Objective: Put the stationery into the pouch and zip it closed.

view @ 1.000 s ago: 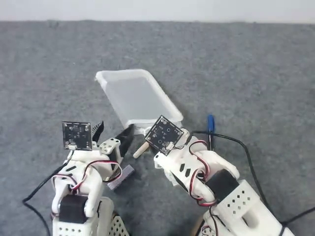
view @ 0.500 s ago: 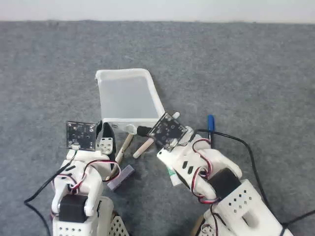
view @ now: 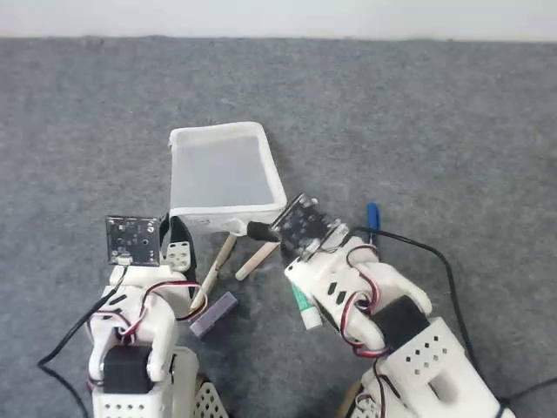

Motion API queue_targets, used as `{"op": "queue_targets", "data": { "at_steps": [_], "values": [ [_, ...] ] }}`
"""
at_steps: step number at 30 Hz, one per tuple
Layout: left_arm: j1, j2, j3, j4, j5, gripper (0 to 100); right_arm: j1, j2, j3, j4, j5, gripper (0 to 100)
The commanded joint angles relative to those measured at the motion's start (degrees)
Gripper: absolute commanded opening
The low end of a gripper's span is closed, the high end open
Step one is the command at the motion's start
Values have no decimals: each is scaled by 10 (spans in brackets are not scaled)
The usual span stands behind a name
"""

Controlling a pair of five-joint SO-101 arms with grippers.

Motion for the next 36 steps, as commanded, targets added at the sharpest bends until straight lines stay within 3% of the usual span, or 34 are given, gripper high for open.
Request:
{"op": "queue_targets", "data": {
  "at_steps": [1, 9, 27, 36],
  "values": [
    [-10, -11, -25, -18, -2, 12, 47, -15, -20, 8, -14, 6],
    [-11, -11, -26, -18, -2, 11, 61, -15, -22, 19, -14, 6],
    [-11, -11, -27, -19, -2, 11, 218, -21, -22, 13, -53, 6],
    [-11, -11, -26, -21, -2, 17, 179, -22, -32, 40, -41, 6]
  ]
}}
